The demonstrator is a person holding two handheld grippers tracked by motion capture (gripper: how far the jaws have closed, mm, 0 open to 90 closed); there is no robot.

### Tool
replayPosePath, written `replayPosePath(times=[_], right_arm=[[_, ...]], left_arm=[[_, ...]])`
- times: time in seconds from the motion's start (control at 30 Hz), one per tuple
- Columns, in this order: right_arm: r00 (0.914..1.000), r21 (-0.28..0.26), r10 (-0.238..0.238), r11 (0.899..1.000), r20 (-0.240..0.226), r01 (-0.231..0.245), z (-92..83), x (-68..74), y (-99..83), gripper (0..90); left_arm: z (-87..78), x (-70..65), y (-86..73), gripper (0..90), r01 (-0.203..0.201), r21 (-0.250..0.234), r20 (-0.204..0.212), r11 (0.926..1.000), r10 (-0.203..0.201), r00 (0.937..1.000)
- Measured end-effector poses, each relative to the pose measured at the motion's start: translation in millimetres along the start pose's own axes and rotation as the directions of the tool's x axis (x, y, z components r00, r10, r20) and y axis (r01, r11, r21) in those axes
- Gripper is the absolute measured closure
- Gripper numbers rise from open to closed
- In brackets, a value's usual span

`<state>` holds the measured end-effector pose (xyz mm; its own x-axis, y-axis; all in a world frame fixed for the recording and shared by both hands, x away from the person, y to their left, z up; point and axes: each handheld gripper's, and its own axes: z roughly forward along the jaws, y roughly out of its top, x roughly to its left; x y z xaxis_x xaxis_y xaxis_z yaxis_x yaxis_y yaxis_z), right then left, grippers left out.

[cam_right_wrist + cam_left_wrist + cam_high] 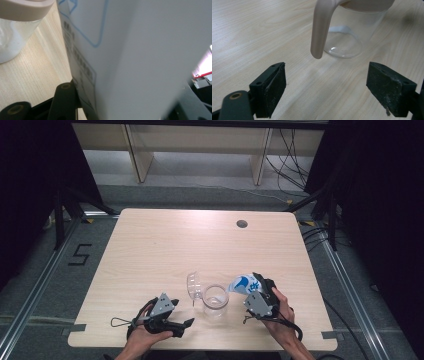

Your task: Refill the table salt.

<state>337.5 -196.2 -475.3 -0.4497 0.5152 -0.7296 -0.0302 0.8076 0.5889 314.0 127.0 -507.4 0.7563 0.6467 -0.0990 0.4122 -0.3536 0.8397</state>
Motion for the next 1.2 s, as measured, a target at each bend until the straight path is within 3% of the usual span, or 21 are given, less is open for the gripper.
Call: replayPosePath(times=[0.17, 0.23, 0.3, 0.37, 0.43, 0.47, 0.73, 0.77, 0.8, 0.93, 1.07, 1.2], right_arm=[[0.9995, 0.001, -0.021, 1.0, 0.023, 0.021, -0.5, 1.4, 0.9, 48.9], [0.9982, -0.003, -0.054, 0.999, 0.026, 0.054, -0.3, 0.2, 1.6, 49.0], [0.9995, 0.001, -0.03, 1.0, 0.01, 0.03, 0.1, 1.8, 1.7, 49.0], [0.9966, 0.002, -0.07, 0.998, 0.044, 0.07, -1.0, 0.6, 2.6, 49.0], [0.9959, 0.003, -0.075, 0.997, 0.05, 0.075, -1.1, 0.3, 2.9, 49.1], [0.997, 0.006, -0.059, 0.998, 0.051, 0.059, -1.3, 0.9, 2.6, 49.1], [0.9941, 0.015, -0.088, 0.996, 0.064, 0.087, 0.6, 3.2, 3.4, 49.1], [0.9959, 0.017, -0.079, 0.997, 0.044, 0.079, 1.7, 3.7, 3.7, 49.1], [0.9938, 0.013, -0.09, 0.996, 0.065, 0.089, 2.5, 3.6, 4.3, 49.1], [0.9922, 0.015, -0.104, 0.995, 0.07, 0.103, 3.8, 4.1, 6.0, 49.3], [0.9921, 0.012, -0.111, 0.994, 0.059, 0.111, 4.5, 4.8, 6.9, 49.3], [0.9915, 0.015, -0.115, 0.993, 0.06, 0.115, 4.3, 6.2, 8.1, 49.3]], left_arm=[[-0.1, -0.1, -0.1, 15.8, 0.005, 0.0, -0.002, 1.0, -0.005, 1.0], [0.0, -0.8, 0.0, 15.7, 0.013, -0.011, 0.001, 0.9999, -0.013, 0.9999], [0.5, -0.7, -0.1, 15.8, 0.018, -0.021, -0.001, 0.9996, -0.018, 0.9998], [0.0, 0.6, -0.4, 15.8, 0.005, -0.006, -0.004, 1.0, -0.005, 1.0], [0.8, -0.6, -0.7, 15.8, 0.023, -0.012, 0.002, 0.9997, -0.023, 0.9997], [0.6, -0.5, -0.1, 15.8, 0.016, -0.018, 0.003, 0.9997, -0.016, 0.9999], [-0.9, 0.3, 0.7, 15.8, -0.008, 0.0, -0.001, 1.0, 0.008, 1.0], [-0.9, 0.1, 0.7, 15.8, -0.006, -0.001, -0.001, 1.0, 0.006, 1.0], [-0.6, -0.2, 0.6, 15.8, -0.003, -0.008, -0.001, 1.0, 0.003, 1.0], [-0.2, -0.4, 0.1, 15.8, 0.016, -0.016, -0.007, 0.9997, -0.016, 0.9998], [-0.6, -0.1, 0.9, 15.8, -0.009, -0.014, 0.005, 0.9999, 0.009, 0.9999], [-1.0, -0.3, 0.3, 15.8, 0.008, -0.007, -0.001, 0.9999, -0.008, 1.0]])
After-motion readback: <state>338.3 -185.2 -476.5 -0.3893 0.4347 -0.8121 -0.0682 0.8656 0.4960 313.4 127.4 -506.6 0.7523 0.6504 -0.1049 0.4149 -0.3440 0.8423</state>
